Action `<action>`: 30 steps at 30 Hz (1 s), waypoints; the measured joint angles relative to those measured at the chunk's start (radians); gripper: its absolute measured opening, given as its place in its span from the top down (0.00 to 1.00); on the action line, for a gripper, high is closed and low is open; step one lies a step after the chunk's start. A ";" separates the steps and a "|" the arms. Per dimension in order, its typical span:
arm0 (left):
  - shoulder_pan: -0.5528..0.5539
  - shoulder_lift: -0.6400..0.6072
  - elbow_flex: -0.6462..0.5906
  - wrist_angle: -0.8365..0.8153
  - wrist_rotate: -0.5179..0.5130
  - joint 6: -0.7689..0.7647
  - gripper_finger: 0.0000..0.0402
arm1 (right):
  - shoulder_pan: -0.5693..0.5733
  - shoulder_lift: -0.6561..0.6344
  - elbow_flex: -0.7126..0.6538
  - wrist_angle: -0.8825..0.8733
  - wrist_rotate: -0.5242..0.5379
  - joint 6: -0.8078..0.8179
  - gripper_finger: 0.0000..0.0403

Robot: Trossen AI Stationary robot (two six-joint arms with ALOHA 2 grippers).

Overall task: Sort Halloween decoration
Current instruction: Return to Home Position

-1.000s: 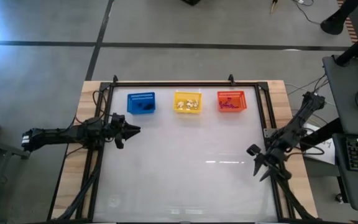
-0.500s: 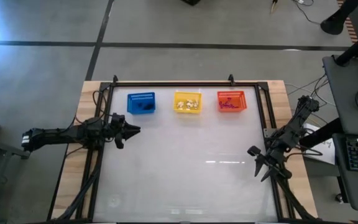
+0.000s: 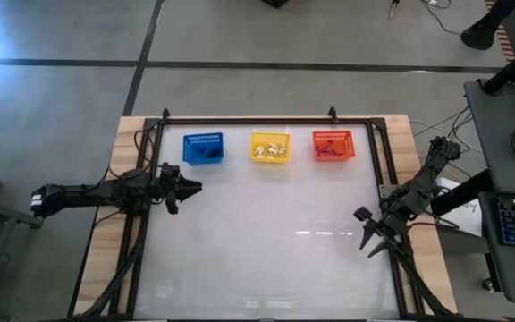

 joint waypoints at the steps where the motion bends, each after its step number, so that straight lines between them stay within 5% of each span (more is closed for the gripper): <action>1: 0.000 0.002 0.002 -0.001 0.000 0.000 0.81 | 0.000 0.004 0.000 0.000 0.000 0.001 0.68; 30: 0.000 0.130 0.045 -0.052 0.000 0.000 0.81 | 0.000 0.009 0.000 0.000 0.006 0.008 0.68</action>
